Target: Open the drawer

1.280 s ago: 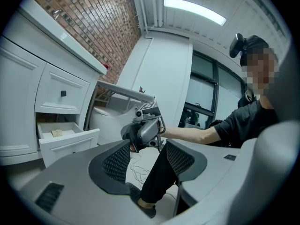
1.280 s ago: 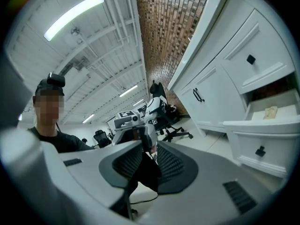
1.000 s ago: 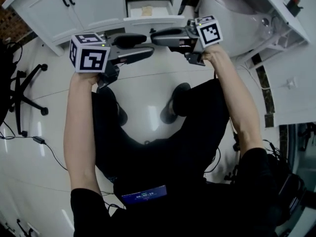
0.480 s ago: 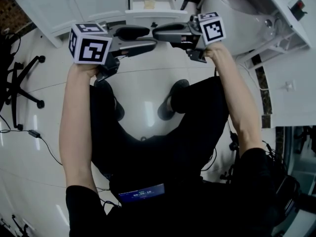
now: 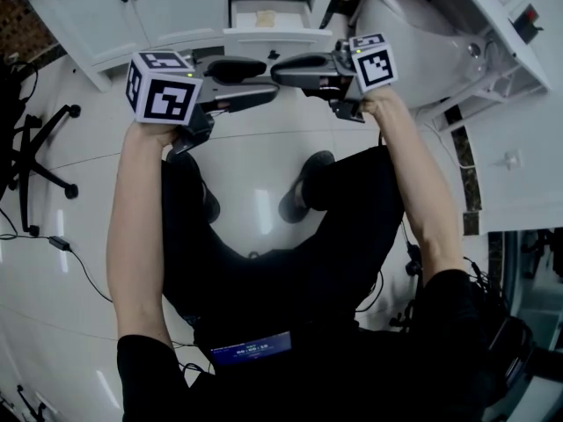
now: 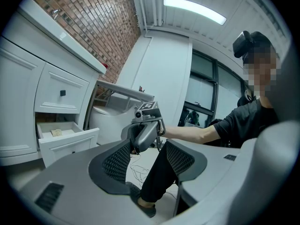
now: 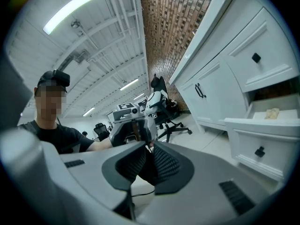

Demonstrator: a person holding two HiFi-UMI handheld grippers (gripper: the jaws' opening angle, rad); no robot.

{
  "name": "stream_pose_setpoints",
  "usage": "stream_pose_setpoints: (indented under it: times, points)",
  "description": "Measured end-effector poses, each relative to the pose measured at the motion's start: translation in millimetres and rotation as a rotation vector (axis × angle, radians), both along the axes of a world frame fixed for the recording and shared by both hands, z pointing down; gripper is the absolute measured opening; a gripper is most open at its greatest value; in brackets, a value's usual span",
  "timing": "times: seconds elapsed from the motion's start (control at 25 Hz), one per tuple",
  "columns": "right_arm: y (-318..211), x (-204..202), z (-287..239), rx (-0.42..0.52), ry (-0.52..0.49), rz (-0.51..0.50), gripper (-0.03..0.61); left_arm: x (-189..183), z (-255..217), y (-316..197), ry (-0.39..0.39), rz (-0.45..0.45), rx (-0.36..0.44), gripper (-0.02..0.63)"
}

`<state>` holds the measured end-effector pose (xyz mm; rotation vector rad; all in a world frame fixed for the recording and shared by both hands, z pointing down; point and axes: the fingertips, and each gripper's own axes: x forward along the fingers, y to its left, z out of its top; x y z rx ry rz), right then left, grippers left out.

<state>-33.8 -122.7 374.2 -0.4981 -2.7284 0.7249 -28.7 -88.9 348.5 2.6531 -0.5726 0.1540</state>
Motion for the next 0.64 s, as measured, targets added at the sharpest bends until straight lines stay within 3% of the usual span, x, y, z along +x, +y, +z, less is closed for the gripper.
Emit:
stream_pose_setpoints:
  times: [0.64]
  points:
    - [2.6,-0.8,1.6,0.004,0.006,-0.014,0.067,-0.9,4.4,0.4,0.018,0.006,-0.018,0.245]
